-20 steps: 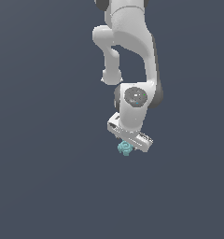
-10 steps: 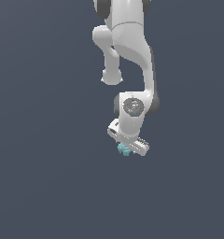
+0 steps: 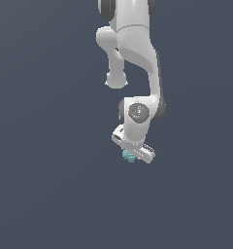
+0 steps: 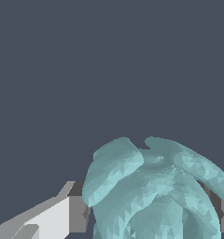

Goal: Pick up the object and move it to a goal position.

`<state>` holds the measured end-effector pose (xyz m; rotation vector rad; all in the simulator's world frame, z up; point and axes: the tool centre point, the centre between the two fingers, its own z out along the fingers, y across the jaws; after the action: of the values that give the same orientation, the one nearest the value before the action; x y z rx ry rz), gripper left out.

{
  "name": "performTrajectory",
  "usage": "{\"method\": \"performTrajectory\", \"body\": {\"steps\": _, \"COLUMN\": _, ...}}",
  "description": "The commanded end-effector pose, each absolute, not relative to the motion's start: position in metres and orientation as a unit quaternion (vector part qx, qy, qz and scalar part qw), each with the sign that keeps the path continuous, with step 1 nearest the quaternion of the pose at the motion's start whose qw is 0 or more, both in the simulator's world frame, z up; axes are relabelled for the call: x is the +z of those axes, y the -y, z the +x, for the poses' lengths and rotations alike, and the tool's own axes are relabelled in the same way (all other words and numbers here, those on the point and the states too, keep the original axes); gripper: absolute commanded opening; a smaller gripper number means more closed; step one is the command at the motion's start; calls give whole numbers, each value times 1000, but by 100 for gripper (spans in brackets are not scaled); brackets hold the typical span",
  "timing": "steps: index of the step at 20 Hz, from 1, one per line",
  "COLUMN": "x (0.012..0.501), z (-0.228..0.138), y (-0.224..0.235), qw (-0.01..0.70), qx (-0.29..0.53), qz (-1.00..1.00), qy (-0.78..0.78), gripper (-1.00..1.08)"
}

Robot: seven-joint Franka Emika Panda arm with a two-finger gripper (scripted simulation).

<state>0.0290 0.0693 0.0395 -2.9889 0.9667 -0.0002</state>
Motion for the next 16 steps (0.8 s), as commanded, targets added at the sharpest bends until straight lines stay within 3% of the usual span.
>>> {"method": "performTrajectory", "body": {"steps": 1, "x": 39, "z": 29, "y": -69, "qw": 0, "qx": 0, "qz": -951, "qy": -308, "gripper": -100}}
{"method": "performTrajectory", "body": {"steps": 16, "x": 70, "z": 15, "y": -76, "qw": 0, "qx": 0, "qz": -951, "qy": -308, "gripper": -100}}
